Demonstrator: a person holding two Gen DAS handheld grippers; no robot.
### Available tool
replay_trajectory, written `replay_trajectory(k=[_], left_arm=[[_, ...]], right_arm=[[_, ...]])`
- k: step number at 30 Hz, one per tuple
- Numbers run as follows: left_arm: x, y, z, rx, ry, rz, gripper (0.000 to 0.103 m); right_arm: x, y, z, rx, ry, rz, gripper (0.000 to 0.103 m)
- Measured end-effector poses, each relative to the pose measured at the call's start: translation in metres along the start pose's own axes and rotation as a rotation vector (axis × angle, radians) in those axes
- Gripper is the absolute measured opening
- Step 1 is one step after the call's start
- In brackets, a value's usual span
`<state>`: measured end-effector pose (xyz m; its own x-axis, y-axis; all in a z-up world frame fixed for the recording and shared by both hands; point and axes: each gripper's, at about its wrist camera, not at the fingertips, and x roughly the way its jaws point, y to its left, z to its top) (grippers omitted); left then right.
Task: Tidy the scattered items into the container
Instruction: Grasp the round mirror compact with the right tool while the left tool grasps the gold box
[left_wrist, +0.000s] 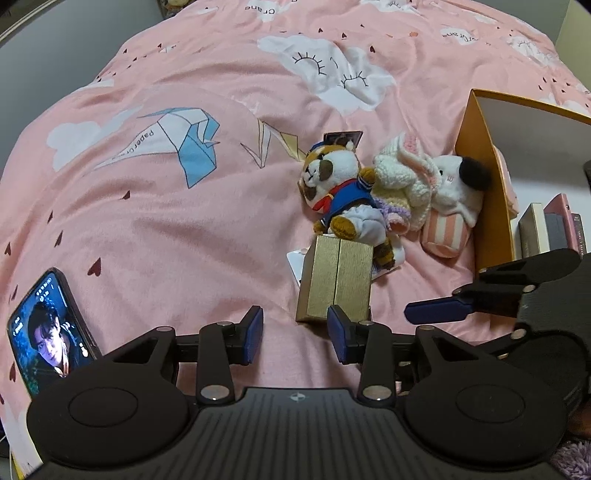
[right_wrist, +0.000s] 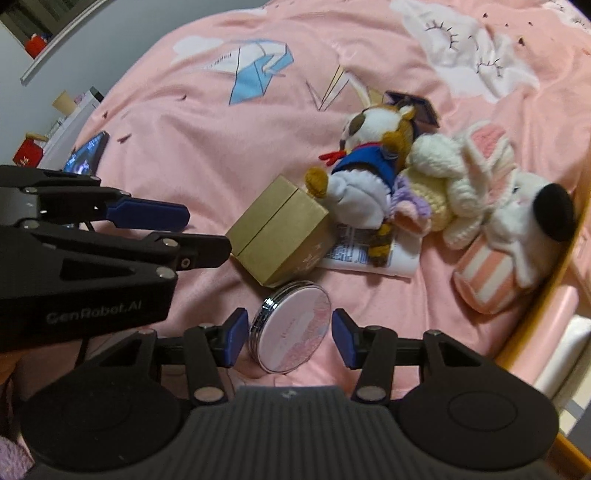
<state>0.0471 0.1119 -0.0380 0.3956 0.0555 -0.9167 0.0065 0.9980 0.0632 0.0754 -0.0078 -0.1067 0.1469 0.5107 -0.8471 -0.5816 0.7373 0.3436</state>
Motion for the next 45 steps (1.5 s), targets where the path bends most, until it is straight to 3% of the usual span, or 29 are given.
replay_trajectory(k=[9,15,19,23,30,35,39,45], left_arm=[[-0.011,0.006,0.0,-0.061,-0.142,-0.03,0.044],[-0.012,-0.001,0.0,-0.027,-0.204,0.024,0.053],[-0.009,-0.006,0.0,0.018,-0.2,0.042,0.058],[-0.006,-0.006,0.001,-0.004,-0.177,-0.009,0.06],[-0.005,-0.008,0.0,0.008,-0.163,-0.026,0.06],[-0.005,-0.013,-0.002,0.072,-0.154,-0.031,0.06],[-0.006,-0.02,-0.006,0.155,-0.151,-0.048,0.061],[-0.005,-0.026,-0.009,0.224,-0.148,-0.058,0.063]], right_arm=[[0.014,0.003,-0.001,-0.011,0.029,-0.024,0.052],[0.0,-0.004,-0.006,0.006,-0.001,-0.069,0.036],[-0.005,-0.014,-0.008,0.036,-0.008,-0.13,0.031],[-0.003,-0.024,-0.009,0.077,-0.005,-0.097,0.033],[0.002,-0.03,-0.008,0.132,0.014,-0.036,0.036],[0.005,-0.028,-0.009,0.13,0.029,-0.017,0.035],[0.003,-0.029,-0.01,0.138,0.021,-0.022,0.018],[-0.004,-0.031,-0.013,0.148,0.003,-0.024,0.017]])
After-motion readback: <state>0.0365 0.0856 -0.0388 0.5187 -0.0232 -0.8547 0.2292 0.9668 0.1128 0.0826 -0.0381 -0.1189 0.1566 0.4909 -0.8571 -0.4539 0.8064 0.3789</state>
